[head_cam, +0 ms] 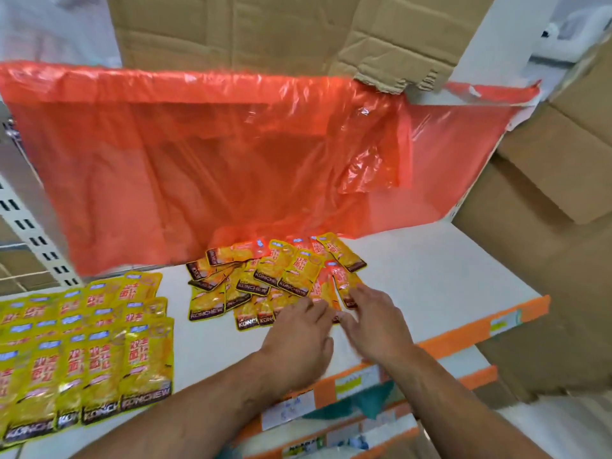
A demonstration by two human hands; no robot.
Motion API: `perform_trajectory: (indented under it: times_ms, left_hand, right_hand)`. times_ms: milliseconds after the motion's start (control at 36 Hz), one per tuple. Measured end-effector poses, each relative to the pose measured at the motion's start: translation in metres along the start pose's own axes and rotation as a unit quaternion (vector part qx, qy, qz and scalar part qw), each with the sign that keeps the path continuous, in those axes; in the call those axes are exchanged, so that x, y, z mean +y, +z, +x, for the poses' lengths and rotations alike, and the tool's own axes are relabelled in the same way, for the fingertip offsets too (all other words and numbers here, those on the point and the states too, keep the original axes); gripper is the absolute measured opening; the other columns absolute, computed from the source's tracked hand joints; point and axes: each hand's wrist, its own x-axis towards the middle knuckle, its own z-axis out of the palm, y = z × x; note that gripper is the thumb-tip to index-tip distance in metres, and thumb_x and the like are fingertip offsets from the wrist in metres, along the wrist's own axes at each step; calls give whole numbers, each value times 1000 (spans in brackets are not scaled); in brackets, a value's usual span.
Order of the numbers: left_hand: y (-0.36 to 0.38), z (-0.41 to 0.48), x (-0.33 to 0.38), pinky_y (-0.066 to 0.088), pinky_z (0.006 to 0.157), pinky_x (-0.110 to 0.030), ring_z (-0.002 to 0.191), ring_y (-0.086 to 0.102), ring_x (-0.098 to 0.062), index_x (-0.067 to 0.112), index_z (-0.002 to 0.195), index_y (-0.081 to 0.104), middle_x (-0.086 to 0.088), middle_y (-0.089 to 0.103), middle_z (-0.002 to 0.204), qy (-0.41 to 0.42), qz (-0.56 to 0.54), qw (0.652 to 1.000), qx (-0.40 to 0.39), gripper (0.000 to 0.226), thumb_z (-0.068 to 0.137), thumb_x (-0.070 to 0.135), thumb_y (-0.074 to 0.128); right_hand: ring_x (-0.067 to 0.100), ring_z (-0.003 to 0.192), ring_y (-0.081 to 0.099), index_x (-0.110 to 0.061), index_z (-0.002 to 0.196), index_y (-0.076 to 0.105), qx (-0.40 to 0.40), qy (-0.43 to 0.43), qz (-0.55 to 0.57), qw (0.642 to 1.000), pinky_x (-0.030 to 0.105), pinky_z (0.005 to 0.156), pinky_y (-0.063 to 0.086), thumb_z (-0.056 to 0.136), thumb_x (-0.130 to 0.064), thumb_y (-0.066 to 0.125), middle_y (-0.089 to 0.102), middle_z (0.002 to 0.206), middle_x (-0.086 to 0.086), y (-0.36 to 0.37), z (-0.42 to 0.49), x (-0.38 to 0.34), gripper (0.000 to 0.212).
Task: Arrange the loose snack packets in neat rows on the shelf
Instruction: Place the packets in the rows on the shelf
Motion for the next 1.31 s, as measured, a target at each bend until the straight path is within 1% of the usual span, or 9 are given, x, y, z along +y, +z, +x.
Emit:
perform_trajectory:
  times_ms: [111,222,361,444,556,667,806,1028,1306]
  left_hand:
    - [10,3,14,49,81,-45,106,52,-30,16,126,58,-4,60,126,-58,3,998,1,50,87,38,38]
    - [15,3,27,51,77,-37,93,55,-20,23,95,71,6,70,99,-116,-64,989,67,30,83,32,45]
    - [14,-1,54,42,71,-29,84,49,-16,24,77,61,9,62,79,-288,-161,929,168,8,84,24,58]
    - [17,-2,63,41,77,-31,92,48,-18,20,92,57,2,56,92,-409,-146,879,196,19,82,37,61]
    - [10,5,66,43,90,-38,105,47,-26,15,109,56,-5,54,107,-517,-141,831,147,50,74,50,55]
    - [7,8,71,42,89,-40,108,45,-26,18,107,57,-4,53,110,-511,-74,853,77,53,71,55,44]
    - [3,9,69,43,89,-40,104,48,-22,23,100,54,2,56,106,-510,-102,850,77,37,75,50,54]
    - [-1,6,70,45,67,-33,81,63,-24,29,104,45,5,65,84,-544,-230,792,156,25,84,27,60]
    - [-6,5,67,55,80,-38,86,66,-23,28,116,62,-1,70,102,-561,-288,753,187,31,87,20,56]
  right_hand:
    - [23,142,29,-26,149,36,-42,-47,-22,998,39,109,36,98,-57,39,34,157,-3,0,11,16,59]
    - [23,113,48,-20,104,62,4,-73,3,997,38,86,45,98,-51,43,61,110,0,-5,14,29,36]
    - [25,94,57,-20,81,56,23,-54,66,996,35,68,42,98,-49,46,62,90,2,-6,19,48,34]
    - [24,95,59,-17,100,56,32,3,151,988,33,68,45,90,-56,55,58,99,1,-1,24,56,40]
    - [27,100,59,-16,117,51,41,-1,133,990,37,74,51,78,-68,59,57,107,4,4,22,54,65]
    - [26,105,59,-18,131,48,34,-37,131,990,39,82,52,76,-64,64,60,113,4,5,22,55,73]
    - [27,116,58,-14,143,40,11,-38,178,983,40,93,50,75,-54,72,61,126,4,7,26,59,86]
    - [28,90,63,-20,109,62,10,-97,154,983,39,79,50,92,-38,54,69,96,1,6,25,65,26]
    - [26,73,56,-18,78,58,-2,-47,222,974,35,65,48,96,-31,46,60,76,1,-1,23,63,25]
